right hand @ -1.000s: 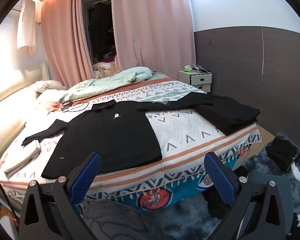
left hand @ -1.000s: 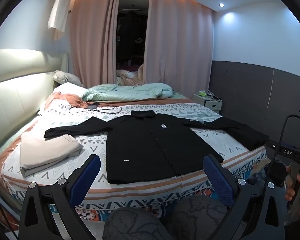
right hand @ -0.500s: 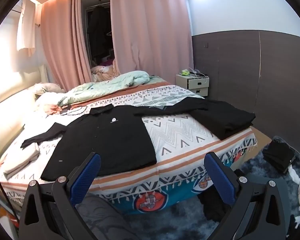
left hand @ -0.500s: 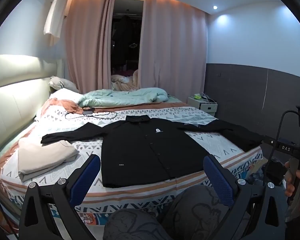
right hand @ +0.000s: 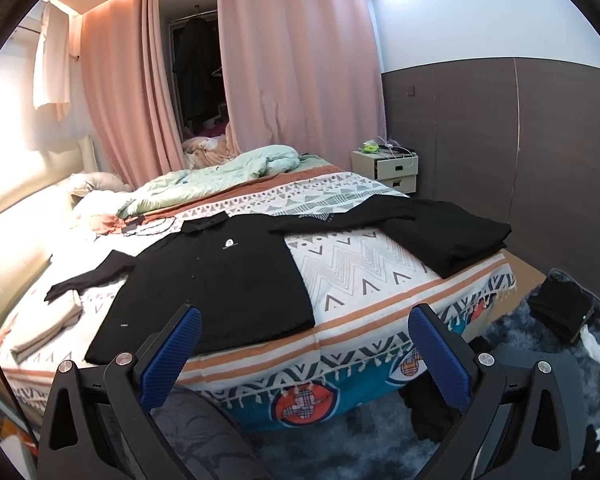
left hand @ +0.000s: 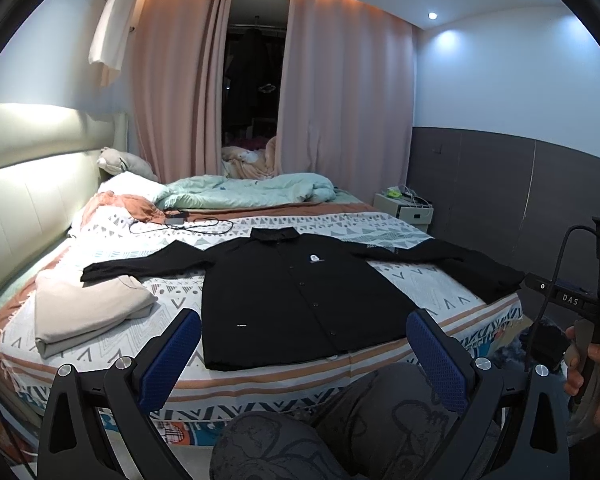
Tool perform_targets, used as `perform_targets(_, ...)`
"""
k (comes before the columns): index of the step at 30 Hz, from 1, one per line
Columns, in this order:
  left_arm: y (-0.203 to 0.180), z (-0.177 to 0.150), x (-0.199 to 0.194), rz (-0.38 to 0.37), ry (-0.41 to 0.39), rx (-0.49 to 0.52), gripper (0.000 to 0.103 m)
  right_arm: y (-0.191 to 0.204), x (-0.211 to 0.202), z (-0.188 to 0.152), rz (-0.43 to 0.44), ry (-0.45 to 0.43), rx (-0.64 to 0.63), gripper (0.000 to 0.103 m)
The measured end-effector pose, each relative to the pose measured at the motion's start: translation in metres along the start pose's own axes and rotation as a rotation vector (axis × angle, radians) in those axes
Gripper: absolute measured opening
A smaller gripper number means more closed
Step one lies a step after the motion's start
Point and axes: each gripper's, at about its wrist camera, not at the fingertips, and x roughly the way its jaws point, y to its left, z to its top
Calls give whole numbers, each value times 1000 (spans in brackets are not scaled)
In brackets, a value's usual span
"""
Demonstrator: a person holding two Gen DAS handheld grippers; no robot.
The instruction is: Fold large clothes
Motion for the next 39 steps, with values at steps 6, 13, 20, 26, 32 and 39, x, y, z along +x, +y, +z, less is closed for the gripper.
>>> perform_targets(6,8,-1,0,10,11,-26,103,-1,1,-2,-14,-32,24,103)
perform_targets(13,8,-1,-4,21,2,-22,103,-6,5,-1,-13,-13,51,103)
perform_targets(20,10,-2,-3,27,-2,-29,103,-8,4,-1,-16,-18,50,103)
perform_targets(26,14,-3,2,42,-2,-23,103,-7,11,-3,-7,-8,44,103)
perform_targets(32,20,-3,5,48,-3,-28,103,-4,17,-1,-6,-6,47,103)
perform_targets(39,25,-2,11,53,0,-37,103,2,23,1,-6,-1,43,103)
